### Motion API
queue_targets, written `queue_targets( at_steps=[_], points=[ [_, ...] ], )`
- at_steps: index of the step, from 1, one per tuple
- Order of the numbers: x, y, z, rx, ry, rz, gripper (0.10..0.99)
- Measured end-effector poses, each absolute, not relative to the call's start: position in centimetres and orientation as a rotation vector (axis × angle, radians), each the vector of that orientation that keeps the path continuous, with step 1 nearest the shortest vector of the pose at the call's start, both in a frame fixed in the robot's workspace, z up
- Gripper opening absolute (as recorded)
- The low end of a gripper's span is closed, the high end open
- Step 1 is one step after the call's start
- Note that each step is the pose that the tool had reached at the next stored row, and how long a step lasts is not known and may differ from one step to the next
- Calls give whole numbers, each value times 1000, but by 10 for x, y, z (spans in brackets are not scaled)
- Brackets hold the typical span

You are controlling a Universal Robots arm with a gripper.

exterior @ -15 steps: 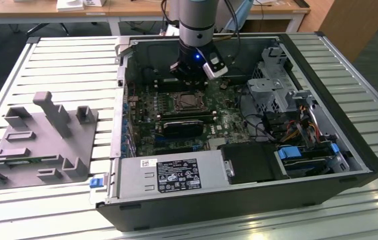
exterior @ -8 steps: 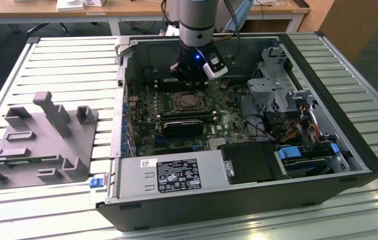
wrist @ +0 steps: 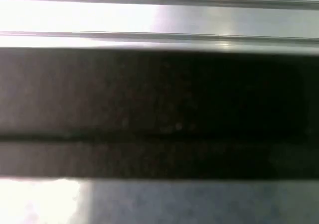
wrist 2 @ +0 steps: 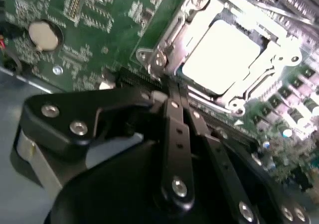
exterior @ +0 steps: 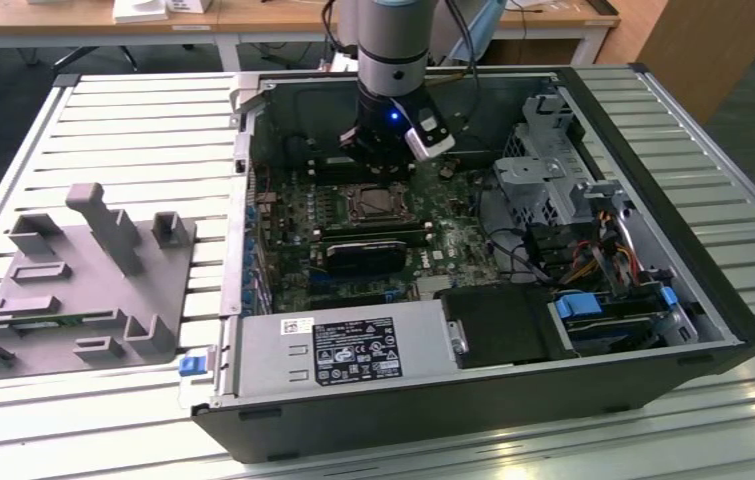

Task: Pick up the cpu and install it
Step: 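Install the first cpu locking lever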

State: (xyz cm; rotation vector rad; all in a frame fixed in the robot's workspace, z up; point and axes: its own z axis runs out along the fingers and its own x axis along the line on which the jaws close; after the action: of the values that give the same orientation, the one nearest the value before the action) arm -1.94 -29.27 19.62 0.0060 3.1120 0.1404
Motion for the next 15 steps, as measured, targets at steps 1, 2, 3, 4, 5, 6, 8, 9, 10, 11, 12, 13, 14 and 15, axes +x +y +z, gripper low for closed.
queue_targets(
  at_steps=[1, 2, 3, 4, 5, 6, 8, 9, 10, 11, 12, 13, 14, 15],
  points=[
    [-19, -293, 196, 6, 3112, 140, 106],
    [-19, -293, 198, 6, 3111, 141, 106],
    [-19, -293, 201, 6, 3111, 141, 106],
    [-19, -293, 204, 6, 3112, 141, 106],
    [-19, -293, 207, 6, 3112, 141, 106],
    [-19, -293, 208, 6, 3112, 140, 106],
    [-19, -293, 209, 6, 3112, 141, 106],
    [-19, -294, 209, 6, 3112, 141, 106],
    [-19, -295, 209, 6, 3112, 141, 106],
    [-19, -296, 209, 6, 3112, 141, 106],
    [-19, -296, 209, 6, 3112, 141, 106],
    [-19, -297, 209, 6, 3112, 141, 106],
    [-19, -297, 209, 6, 3112, 141, 106],
    [-19, -297, 209, 6, 3112, 141, 106]
  ],
)
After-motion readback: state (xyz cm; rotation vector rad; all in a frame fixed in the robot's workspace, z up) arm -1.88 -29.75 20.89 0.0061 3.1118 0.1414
